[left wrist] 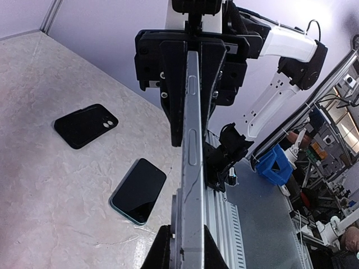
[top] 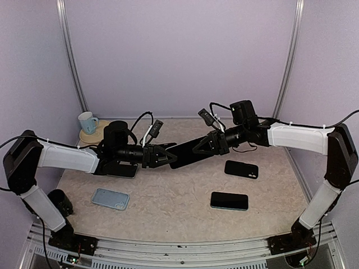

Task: Put the phone into the phone case
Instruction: Pass from the left arm to the right, then move the phone case to the center of the board.

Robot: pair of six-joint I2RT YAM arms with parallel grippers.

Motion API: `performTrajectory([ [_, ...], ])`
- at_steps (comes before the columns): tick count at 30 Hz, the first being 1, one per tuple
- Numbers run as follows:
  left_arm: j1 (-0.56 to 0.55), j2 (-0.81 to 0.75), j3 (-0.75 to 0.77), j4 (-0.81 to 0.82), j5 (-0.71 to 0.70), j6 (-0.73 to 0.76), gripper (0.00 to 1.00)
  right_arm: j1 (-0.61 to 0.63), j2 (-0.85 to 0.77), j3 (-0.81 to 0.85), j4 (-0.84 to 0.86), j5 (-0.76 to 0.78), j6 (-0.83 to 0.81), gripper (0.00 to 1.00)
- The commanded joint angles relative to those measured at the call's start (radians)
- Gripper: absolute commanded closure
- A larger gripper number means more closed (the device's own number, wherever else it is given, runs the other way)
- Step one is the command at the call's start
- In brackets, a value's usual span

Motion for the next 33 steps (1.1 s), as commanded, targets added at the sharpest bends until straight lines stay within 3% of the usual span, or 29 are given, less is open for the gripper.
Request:
performTrajectory([
  [1,0.017,0.006,0.042,0.026,-0.022,0.016,1.00,0.013,0.011,-0.007,-0.019,-0.032,-0.013,1.00],
  [8,0.037,-0.006,0.034,0.022,-0.045,0.014,0.85,0.013,-0.002,-0.008,-0.024,-0.011,-0.021,1.00],
  [13,0.073,-0.046,0.010,0.013,-0.098,0.014,0.52,0.011,-0.017,0.002,-0.034,0.033,-0.017,1.00],
  [17,0.099,-0.094,-0.005,-0.012,-0.154,0.025,0.45,0.011,-0.021,0.013,-0.040,0.079,0.008,1.00],
  [19,0.104,-0.115,-0.010,-0.029,-0.196,0.038,0.37,0.009,-0.017,0.020,-0.046,0.109,0.022,1.00],
  [33,0.107,-0.178,0.008,-0.191,-0.453,0.093,0.01,-0.011,-0.040,0.050,-0.109,0.461,0.087,1.00],
])
